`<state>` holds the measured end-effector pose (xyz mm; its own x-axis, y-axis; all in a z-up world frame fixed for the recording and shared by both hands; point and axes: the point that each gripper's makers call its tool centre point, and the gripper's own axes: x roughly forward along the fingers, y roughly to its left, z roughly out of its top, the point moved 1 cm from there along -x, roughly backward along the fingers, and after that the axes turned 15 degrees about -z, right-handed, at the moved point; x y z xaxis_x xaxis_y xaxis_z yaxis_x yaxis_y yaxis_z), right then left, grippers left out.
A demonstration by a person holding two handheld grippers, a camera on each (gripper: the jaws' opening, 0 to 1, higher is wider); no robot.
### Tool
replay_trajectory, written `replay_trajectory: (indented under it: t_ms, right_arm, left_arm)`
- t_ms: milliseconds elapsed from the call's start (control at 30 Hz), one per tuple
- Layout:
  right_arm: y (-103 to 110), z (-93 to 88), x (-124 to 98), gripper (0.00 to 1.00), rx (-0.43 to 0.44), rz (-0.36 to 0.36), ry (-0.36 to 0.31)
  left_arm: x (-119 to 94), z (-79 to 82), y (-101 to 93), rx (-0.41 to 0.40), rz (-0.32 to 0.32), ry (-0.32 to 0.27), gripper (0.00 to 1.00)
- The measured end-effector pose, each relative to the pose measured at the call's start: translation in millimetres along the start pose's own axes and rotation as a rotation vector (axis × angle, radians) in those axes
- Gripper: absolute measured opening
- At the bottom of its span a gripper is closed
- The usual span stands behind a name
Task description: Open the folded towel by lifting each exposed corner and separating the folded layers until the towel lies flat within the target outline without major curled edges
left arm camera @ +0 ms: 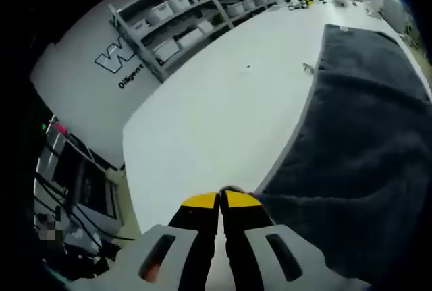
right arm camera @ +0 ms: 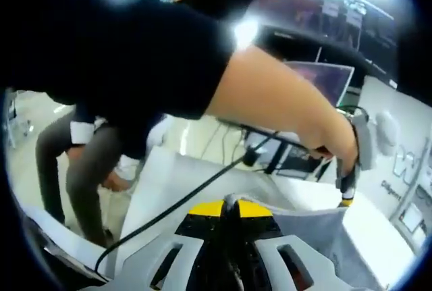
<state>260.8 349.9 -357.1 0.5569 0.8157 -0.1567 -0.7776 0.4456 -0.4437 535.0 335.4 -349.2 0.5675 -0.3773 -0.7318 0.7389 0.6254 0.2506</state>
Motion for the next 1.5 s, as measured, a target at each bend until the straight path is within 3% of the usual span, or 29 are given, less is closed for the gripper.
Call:
replay_trajectory:
  t_ms: [433, 733, 900, 933, 967, 1033, 1100, 1200, 1333, 1500]
  right_arm:
    - [7, -9.7, 2, 0.0, -0.025, 0.016, 0.024]
    - [15, -8.7, 2, 0.0, -0.043, 0.033, 0.024]
    - [20, -10.8, 5, 0.01, -0.056, 0.048, 0.03]
    - [23, -11.1, 5, 0.04, -0.068, 0.059, 0.025]
    - [26, -9.1, 5, 0.1, -0.098, 0.081, 0.005]
    - [26, -3.7, 2, 0.26, -0.097, 0.069, -0.011]
    - [18, 2.7, 0, 0.36, -0.081, 0.045, -0.02]
    - [5, 13.7, -4, 0.44, -0.046, 0.034, -0.036]
    - [-7, 26.8, -13, 0.66, -0.032, 0.033, -0.063]
    - [-22, 39.7, -30, 0.91, -0.102, 0.045, -0.081]
  left_arm:
    - [4, -6.8, 3.0, 0.024, 0.029, 0.03, 0.01]
    - [-1, -16.5, 2.0, -0.023, 0.033, 0.062, 0.01]
    - [-2, -24.6, 14.2, -0.044, 0.044, 0.076, 0.02]
    - [-4, -26.3, 16.2, -0.048, 0.049, 0.083, 0.04]
    - [-5, -27.5, 16.9, -0.06, 0.043, 0.09, 0.13]
    - [-10, -19.9, 16.5, -0.135, 0.015, 0.018, 0.32]
    - [-19, -14.9, 19.5, -0.154, 0.019, -0.009, 0.35]
    - [-35, -6.4, 20.2, -0.138, 0.032, -0.055, 0.37]
    - [-53, -1.9, 18.6, -0.146, 0.051, -0.104, 0.51]
    - [-78, 5.2, 9.6, -0.149, 0.073, -0.168, 0.55]
